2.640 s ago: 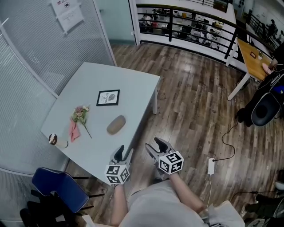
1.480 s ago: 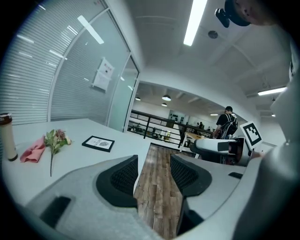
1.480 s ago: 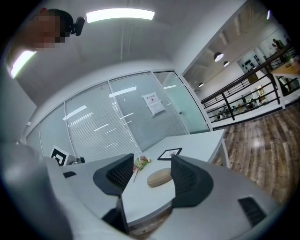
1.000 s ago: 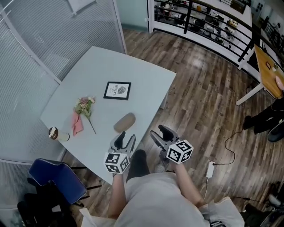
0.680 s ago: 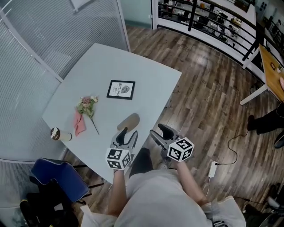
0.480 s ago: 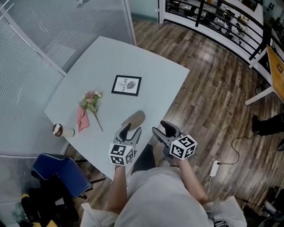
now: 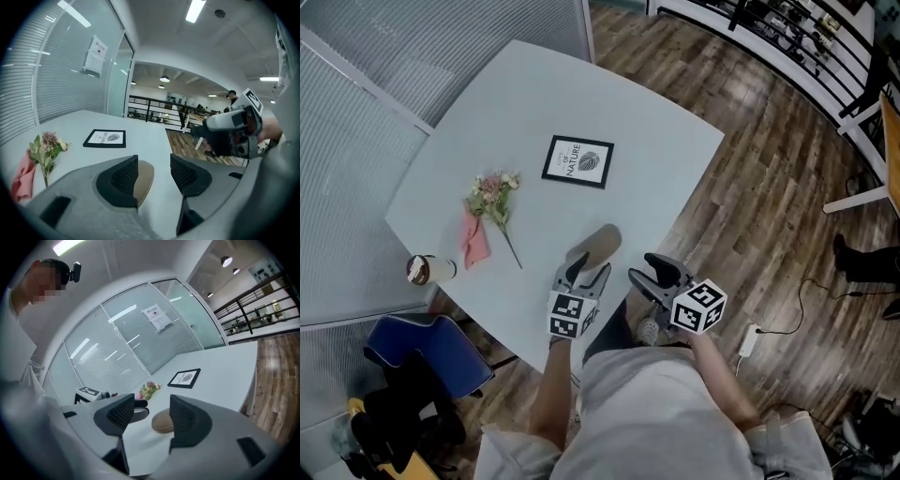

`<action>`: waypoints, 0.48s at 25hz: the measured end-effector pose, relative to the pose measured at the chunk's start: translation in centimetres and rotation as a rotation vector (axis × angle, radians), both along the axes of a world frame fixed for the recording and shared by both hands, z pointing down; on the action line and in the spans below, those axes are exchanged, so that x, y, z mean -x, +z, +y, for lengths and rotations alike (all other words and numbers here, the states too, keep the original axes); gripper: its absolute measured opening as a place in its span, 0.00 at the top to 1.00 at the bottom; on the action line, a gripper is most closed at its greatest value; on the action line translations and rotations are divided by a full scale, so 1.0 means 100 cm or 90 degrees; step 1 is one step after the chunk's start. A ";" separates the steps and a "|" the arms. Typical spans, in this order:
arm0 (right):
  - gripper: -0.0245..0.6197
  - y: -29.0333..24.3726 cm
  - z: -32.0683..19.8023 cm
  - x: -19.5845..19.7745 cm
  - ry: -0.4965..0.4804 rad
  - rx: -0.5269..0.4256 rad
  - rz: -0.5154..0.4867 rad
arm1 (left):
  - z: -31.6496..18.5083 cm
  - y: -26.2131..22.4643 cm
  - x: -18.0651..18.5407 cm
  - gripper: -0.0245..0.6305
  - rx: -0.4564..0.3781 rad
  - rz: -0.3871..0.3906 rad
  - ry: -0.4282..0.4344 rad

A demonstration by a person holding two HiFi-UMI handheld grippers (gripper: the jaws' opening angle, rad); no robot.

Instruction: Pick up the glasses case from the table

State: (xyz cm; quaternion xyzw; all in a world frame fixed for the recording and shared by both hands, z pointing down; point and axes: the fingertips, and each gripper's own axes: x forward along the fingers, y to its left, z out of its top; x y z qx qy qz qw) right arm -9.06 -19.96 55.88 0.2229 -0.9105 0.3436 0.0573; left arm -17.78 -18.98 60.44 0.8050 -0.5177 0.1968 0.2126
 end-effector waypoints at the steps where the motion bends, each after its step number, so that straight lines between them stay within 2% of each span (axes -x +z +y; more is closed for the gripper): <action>1: 0.60 -0.001 -0.004 0.004 -0.002 0.009 -0.016 | -0.002 0.008 0.000 0.65 0.006 -0.024 0.019; 3: 0.61 -0.003 -0.009 0.010 -0.009 0.022 -0.040 | -0.004 0.023 -0.002 0.65 0.019 -0.070 0.057; 5: 0.61 -0.004 -0.011 0.013 -0.022 0.018 -0.034 | -0.005 0.034 -0.004 0.65 0.028 -0.090 0.083; 8: 0.61 -0.003 -0.017 0.020 -0.032 0.006 -0.011 | -0.009 0.043 -0.003 0.65 0.037 -0.093 0.110; 12: 0.61 -0.006 -0.027 0.019 -0.017 0.011 -0.012 | -0.020 0.053 -0.006 0.65 0.039 -0.086 0.132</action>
